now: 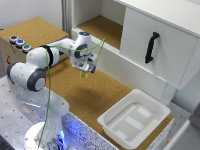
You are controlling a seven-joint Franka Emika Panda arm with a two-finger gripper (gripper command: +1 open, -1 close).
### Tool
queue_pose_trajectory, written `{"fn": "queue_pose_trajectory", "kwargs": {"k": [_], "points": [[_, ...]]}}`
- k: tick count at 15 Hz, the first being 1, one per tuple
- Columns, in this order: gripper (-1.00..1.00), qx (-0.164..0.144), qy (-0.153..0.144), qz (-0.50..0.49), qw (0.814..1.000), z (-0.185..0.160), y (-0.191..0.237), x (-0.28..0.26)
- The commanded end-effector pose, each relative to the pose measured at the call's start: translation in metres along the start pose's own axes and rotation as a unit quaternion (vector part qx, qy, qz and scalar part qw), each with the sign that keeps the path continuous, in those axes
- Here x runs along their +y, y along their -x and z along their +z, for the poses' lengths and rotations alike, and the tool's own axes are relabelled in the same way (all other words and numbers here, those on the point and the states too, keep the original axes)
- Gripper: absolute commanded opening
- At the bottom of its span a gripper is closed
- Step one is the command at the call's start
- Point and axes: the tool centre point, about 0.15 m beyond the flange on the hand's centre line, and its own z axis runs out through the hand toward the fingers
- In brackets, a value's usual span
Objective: Place the yellow object inside the left cabinet
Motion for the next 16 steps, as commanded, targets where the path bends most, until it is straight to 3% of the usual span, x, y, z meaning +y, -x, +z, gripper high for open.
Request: {"fn": "queue_pose_trajectory", "kwargs": {"k": [1, 5, 9, 12, 16], "points": [[-1.00, -0.034, -0.017, -0.011, 0.999, -0.044, -0.088, -0.020], [-1.00, -0.017, -0.043, 0.015, 0.999, -0.073, -0.148, -0.016], [-1.00, 0.000, -0.039, 0.060, 0.997, -0.103, -0.223, -0.008], [-1.00, 0.013, -0.039, 0.073, 0.996, -0.122, -0.257, -0.002], [-1.00, -0.005, -0.051, 0.099, 0.994, -0.122, -0.307, 0.014]]}}
